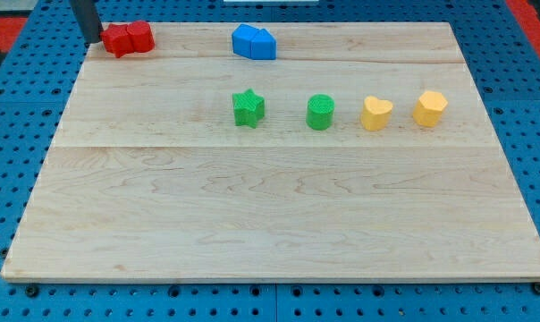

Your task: Push the red circle towards the center of the board

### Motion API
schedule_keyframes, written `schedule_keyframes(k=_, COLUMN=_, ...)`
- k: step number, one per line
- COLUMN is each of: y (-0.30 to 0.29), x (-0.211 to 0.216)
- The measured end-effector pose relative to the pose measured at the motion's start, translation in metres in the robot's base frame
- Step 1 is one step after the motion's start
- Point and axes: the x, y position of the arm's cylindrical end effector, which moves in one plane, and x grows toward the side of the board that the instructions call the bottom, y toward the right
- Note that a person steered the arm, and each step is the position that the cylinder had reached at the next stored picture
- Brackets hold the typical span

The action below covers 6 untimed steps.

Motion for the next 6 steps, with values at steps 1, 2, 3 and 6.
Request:
schedule_keyframes(k=1, y=0.006, x=-0.019)
schedule_keyframes(k=2, y=0.059, x=-0.031)
schedule_keyframes(k=3, y=0.108, x=-0.023)
schedule_keyframes(k=6, y=0.082, x=-0.028)
